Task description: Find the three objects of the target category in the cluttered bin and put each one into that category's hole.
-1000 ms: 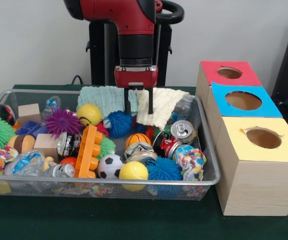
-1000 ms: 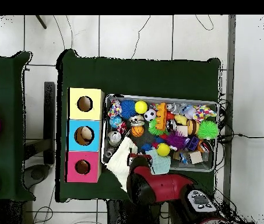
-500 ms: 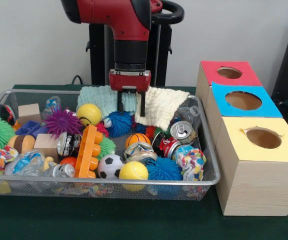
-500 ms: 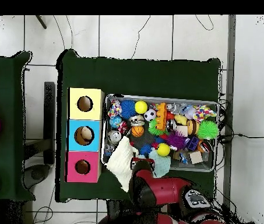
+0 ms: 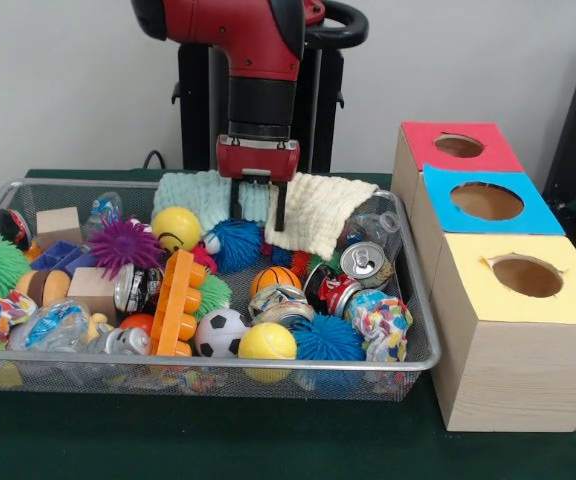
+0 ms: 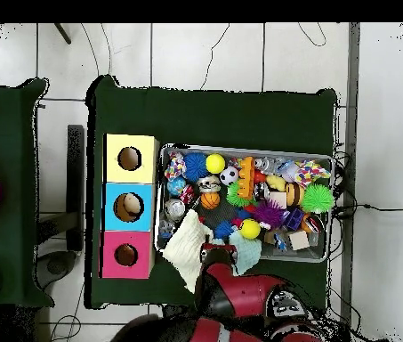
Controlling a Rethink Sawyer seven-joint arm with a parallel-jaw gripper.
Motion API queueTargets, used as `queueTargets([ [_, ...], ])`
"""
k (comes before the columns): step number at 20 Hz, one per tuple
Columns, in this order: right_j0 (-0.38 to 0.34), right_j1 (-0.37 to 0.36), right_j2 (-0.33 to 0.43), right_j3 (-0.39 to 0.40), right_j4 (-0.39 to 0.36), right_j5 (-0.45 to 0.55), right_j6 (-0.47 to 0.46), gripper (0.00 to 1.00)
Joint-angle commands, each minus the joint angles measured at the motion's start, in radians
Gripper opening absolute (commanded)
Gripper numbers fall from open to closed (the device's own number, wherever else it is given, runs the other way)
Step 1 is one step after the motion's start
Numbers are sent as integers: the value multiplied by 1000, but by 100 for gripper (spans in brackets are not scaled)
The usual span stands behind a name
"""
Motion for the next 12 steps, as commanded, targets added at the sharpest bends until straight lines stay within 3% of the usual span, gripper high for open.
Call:
queueTargets([
  [1,43,88,-97,-155,76,-44,38,100],
  [9,42,98,-114,-156,37,-185,46,100],
  [12,56,111,-138,-162,50,-193,36,100],
])
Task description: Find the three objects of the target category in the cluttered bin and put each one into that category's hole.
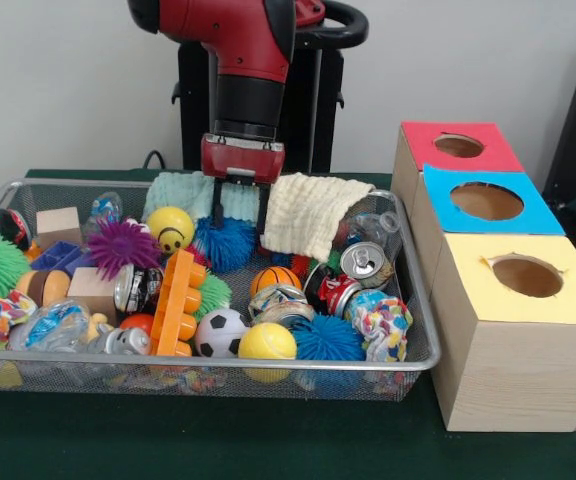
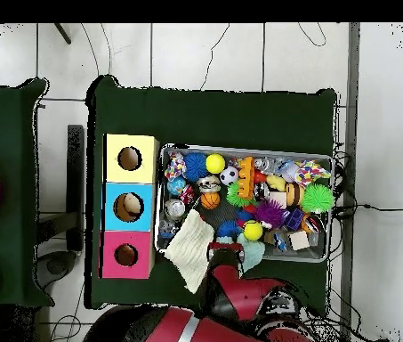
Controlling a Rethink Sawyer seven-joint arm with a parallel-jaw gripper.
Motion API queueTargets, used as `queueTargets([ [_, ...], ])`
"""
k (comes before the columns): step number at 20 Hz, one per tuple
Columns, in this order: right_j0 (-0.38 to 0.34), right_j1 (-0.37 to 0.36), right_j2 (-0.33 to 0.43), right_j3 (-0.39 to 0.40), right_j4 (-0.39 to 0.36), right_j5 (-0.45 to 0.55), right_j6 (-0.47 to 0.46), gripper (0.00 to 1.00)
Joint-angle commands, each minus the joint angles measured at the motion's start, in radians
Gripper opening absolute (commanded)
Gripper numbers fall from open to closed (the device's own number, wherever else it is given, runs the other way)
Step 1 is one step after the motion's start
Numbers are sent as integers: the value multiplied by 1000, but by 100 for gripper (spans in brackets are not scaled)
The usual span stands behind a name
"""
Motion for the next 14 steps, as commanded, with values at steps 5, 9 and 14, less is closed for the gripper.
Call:
queueTargets([
  [5,33,96,-83,-146,76,-68,18,100],
  [9,43,105,-117,-155,76,-64,18,100],
  [14,43,104,-130,-158,75,-91,34,100],
])
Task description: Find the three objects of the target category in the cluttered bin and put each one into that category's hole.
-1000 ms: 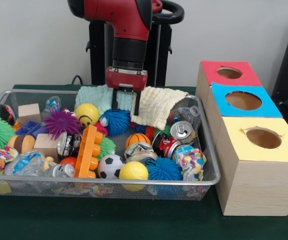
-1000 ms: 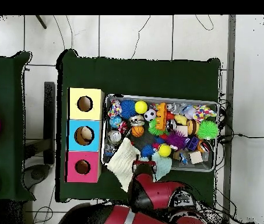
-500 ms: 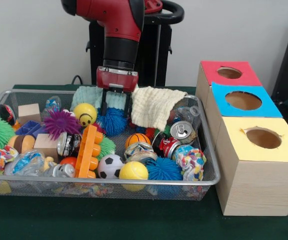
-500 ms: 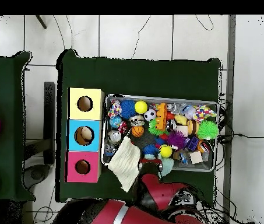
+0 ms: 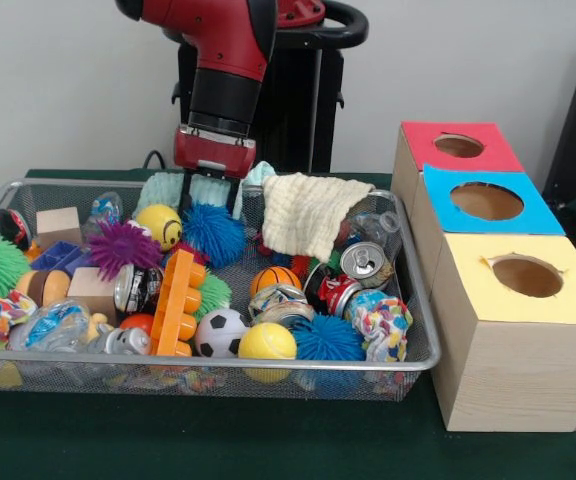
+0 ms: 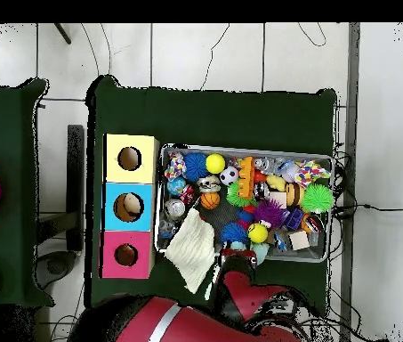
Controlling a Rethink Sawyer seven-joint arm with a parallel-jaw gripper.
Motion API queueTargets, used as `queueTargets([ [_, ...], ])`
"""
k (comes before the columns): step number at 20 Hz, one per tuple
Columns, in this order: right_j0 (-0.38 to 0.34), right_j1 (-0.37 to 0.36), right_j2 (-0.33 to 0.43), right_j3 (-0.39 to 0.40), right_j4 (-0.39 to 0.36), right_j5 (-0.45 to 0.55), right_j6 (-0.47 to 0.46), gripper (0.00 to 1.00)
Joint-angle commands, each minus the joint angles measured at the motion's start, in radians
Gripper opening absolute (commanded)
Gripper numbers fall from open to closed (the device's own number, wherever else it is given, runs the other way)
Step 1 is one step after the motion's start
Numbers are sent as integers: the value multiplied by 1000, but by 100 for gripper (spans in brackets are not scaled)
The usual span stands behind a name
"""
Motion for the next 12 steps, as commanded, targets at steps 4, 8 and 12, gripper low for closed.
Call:
queueTargets([
  [4,-4,36,-16,-132,71,-108,45,100],
  [8,0,39,-29,-130,87,-163,36,100],
  [12,4,41,-42,-141,82,-169,22,100],
])
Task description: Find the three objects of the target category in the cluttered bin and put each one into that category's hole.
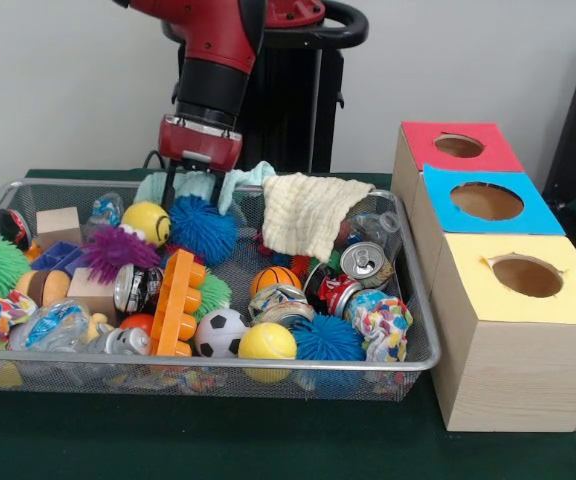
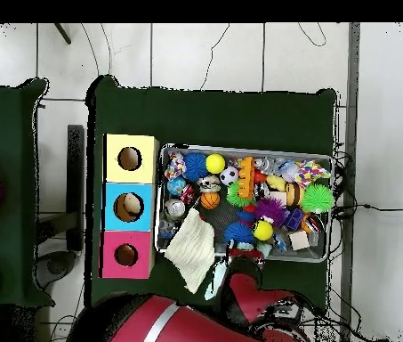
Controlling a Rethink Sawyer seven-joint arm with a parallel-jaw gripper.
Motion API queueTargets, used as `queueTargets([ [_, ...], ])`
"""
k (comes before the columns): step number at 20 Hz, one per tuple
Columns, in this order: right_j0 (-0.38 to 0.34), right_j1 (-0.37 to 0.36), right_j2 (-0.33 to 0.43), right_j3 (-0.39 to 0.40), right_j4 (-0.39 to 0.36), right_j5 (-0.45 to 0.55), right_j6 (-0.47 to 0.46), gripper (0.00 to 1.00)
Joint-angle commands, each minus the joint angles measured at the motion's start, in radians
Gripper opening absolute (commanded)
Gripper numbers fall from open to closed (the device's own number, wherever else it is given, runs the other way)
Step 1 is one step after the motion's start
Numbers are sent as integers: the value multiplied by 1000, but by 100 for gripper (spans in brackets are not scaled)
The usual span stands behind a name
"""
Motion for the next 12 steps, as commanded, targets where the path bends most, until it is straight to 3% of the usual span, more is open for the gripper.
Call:
queueTargets([
  [1,-3,30,8,-145,59,-79,22,100],
  [12,-49,5,22,-163,-37,-45,42,100],
])
